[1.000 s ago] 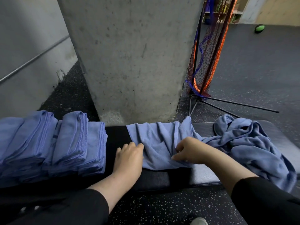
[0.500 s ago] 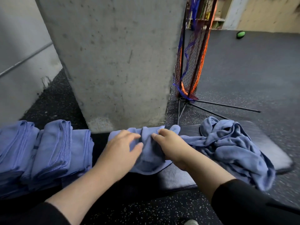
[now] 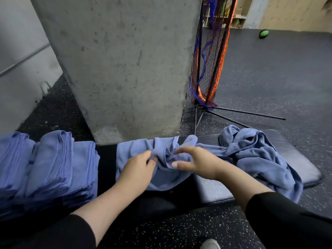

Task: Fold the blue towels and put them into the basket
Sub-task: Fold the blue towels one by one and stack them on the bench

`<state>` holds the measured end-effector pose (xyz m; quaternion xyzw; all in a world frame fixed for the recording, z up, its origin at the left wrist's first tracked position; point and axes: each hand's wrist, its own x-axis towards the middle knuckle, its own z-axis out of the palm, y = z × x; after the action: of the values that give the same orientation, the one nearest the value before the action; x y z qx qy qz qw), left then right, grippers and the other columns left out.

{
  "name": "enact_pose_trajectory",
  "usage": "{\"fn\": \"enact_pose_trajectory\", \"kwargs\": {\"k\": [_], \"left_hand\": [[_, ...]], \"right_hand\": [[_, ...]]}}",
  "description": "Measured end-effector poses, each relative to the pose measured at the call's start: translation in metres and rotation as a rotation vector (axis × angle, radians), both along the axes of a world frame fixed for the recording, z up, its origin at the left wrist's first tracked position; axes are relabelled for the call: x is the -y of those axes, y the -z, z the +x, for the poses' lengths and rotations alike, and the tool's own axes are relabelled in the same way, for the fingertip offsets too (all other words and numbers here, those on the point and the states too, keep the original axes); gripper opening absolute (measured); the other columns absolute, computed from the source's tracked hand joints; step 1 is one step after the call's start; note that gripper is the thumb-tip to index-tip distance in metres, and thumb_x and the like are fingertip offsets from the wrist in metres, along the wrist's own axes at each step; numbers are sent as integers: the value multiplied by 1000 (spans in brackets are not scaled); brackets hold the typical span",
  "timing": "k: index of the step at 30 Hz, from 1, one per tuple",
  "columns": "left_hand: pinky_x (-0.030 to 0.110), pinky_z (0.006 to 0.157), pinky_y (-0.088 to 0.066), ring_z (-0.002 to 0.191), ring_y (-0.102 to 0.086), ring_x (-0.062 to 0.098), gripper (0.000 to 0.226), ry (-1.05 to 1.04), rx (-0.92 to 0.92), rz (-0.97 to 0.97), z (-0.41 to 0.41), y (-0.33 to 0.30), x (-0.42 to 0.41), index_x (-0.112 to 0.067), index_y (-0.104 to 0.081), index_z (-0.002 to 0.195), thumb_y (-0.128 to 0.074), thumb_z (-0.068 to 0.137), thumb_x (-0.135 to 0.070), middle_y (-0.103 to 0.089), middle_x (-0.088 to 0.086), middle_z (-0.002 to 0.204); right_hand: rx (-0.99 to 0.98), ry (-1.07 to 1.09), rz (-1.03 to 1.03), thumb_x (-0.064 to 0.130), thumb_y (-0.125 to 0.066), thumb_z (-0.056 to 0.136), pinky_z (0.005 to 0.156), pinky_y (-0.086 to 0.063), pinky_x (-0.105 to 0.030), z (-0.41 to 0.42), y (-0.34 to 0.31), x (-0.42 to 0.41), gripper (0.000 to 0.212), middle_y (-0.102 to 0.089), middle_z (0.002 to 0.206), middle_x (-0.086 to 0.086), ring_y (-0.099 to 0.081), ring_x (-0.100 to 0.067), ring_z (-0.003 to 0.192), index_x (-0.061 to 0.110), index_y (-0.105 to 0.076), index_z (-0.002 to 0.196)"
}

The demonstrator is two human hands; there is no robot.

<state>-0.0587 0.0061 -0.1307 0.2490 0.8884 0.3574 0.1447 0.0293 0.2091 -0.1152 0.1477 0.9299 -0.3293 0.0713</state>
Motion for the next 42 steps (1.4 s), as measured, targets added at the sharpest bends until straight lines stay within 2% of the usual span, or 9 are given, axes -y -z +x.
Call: {"fn": "enact_pose_trajectory", "kwargs": {"k": [3,6,11,14,19,27,29,36,42], "left_hand": [[19,49,-30,59,-50,13,22,-19,-2,41,-6,-6,-5,-17,-63,91,-48,104,-26,-57,-2,64],[22,52,-31,61,-50,17,26,-40,-23,100,-11,-13,-8,-19,-59,78,-53,103,-26,-57,-3,64],[27,66,-45,75,-58,9,9,-143,-141,210,-12,-17,0,-32,-55,97,-62,96,-38,-59,-8,82],[25,64,-42,78,-57,8,24,136,-206,-27,-7,-9,10,-28,-56,91,-59,94,-52,-59,-10,84],[37,103,-37,121,-45,14,48,525,-362,-490,-5,26,24,-32,-54,134,-59,92,-55,-48,-12,127],[35,64,-32,87,-57,22,14,244,-385,-362,-19,20,20,-23,-54,97,-41,98,-16,-55,-6,86],[37,58,-40,75,-59,24,13,98,-329,-244,-30,9,20,-23,-49,96,-39,99,-15,-52,-6,76],[34,96,-44,115,-55,20,38,7,-300,-137,-37,-4,17,-28,-57,132,-45,99,-15,-58,-8,128],[32,91,-48,100,-61,9,35,212,-62,74,11,-4,-15,-21,-66,103,-63,89,-53,-67,-9,107]], "right_hand": [[-5,-76,-105,51,-79,80,94,-41,-17,-4,11,12,56,-60,111,24,-55,4,105,36,-57,129],[-110,-43,31,37,-69,91,66,-38,-21,-16,13,25,17,-52,74,13,-49,-4,71,29,-55,85],[-316,262,-64,24,-56,96,51,-33,-19,-32,1,22,27,-51,58,6,-44,-7,56,20,-55,70],[-302,456,-256,20,-53,98,53,-35,-25,-33,5,11,24,-52,64,1,-43,-13,62,5,-66,85],[-231,658,-576,22,-56,97,82,-57,-55,-31,8,-4,23,-64,83,-11,-59,-23,78,8,-72,91],[-322,742,-850,28,-56,102,59,-51,-31,-26,-13,-9,28,-62,71,-10,-58,-22,62,6,-68,91],[-347,636,-996,24,-58,101,72,-53,-39,-23,-17,-13,28,-70,83,-17,-65,-26,75,-2,-68,101],[-180,566,-894,16,-54,102,72,-50,-36,-22,-8,-2,21,-70,100,-18,-64,-26,87,2,-67,111],[-181,563,-1113,11,-50,103,76,-54,-36,-29,-11,11,25,-70,109,-22,-66,-30,95,-3,-63,118]]}}
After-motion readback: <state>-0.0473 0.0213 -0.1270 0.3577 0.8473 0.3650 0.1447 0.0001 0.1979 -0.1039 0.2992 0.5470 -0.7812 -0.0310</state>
